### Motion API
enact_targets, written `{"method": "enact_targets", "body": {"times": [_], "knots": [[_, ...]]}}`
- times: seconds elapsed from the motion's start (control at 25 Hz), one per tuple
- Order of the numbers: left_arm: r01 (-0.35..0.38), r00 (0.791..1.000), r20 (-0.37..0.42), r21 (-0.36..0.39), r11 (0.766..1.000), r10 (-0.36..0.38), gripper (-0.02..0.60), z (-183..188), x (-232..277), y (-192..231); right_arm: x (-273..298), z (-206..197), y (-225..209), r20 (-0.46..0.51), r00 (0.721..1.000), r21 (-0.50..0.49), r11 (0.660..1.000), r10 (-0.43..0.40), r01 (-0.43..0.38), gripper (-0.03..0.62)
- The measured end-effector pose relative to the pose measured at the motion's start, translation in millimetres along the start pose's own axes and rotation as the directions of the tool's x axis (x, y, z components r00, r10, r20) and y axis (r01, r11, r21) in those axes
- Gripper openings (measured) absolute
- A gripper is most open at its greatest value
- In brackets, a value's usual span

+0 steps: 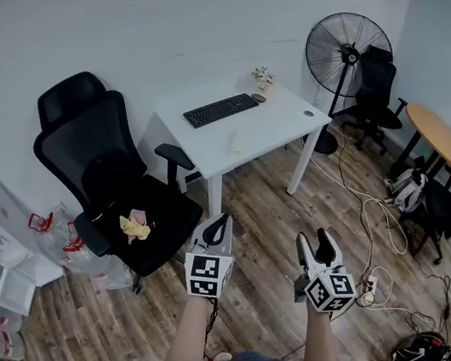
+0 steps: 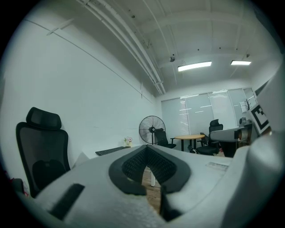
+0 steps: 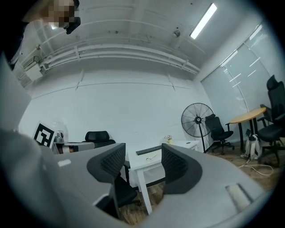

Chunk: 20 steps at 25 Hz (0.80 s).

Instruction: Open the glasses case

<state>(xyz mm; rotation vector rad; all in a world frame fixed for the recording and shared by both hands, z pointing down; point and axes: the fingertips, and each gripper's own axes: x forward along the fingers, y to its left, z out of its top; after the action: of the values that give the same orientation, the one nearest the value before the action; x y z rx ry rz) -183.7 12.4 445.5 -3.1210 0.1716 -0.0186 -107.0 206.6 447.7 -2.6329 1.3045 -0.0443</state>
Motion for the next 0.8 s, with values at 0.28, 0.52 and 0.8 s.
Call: {"method": "enact_targets", "body": {"times": [0.28, 0.52, 0.8], "knots": [[-0.007, 1.000, -0.005, -0.004, 1.000, 0.007, 0.006, -6, 11, 10, 11, -7, -9, -0.002, 1.000, 0.012, 1.000, -0.011, 0.011, 0.249], [-0.016, 1.000, 0.002, 0.004, 1.000, 0.016, 0.006, -7, 54, 22, 52, -8, -31, -0.002, 1.000, 0.006, 1.000, 0.013, -0.013, 0.249], [-0.077, 0.997, 0.017, 0.029, 0.997, 0.077, 0.006, -21, 149, 49, 151, -24, -89, -0.009, 0.995, -0.006, 0.995, 0.095, -0.095, 0.249]]}}
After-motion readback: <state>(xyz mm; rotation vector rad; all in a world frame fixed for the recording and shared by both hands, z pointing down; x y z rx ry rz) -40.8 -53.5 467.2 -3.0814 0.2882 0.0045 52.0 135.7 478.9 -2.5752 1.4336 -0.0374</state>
